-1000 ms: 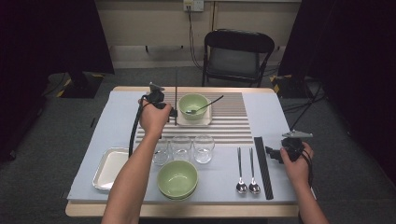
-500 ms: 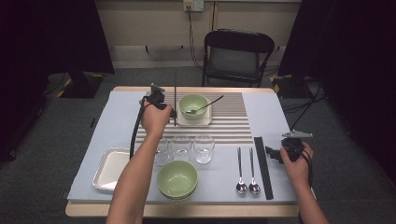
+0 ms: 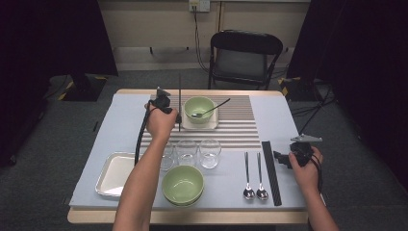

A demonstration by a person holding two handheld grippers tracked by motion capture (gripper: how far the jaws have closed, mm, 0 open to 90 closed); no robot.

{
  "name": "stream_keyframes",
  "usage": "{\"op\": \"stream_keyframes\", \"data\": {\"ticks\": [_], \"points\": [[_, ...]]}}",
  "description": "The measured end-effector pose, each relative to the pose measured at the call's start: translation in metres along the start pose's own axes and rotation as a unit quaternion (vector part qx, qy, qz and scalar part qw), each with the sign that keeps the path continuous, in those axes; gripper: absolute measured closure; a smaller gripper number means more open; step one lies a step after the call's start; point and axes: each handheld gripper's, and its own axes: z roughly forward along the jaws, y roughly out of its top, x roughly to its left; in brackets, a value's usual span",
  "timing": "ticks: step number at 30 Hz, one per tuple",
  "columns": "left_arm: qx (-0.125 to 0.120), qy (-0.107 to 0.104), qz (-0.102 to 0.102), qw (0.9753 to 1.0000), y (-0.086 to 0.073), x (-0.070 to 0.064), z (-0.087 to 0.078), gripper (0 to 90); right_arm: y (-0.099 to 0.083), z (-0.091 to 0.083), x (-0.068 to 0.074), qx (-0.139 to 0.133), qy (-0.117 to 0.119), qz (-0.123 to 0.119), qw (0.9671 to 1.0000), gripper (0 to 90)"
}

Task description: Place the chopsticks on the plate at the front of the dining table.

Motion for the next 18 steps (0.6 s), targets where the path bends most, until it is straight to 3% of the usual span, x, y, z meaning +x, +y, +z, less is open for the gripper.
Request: {"op": "stream_keyframes", "data": {"ticks": [10,18], "points": [[-0.002,0.010,-0.011,0.9999,0.0015,0.0033,0.0027,87.1,0.0000,0.0000,0.0000,0.000,0.000,0.000,1.0000,19.5],[0.005,0.011,-0.002,0.9999,0.0017,0.0038,0.0054,87.1,0.0000,0.0001,-0.0001,0.000,0.001,0.000,1.0000,19.5]]}}
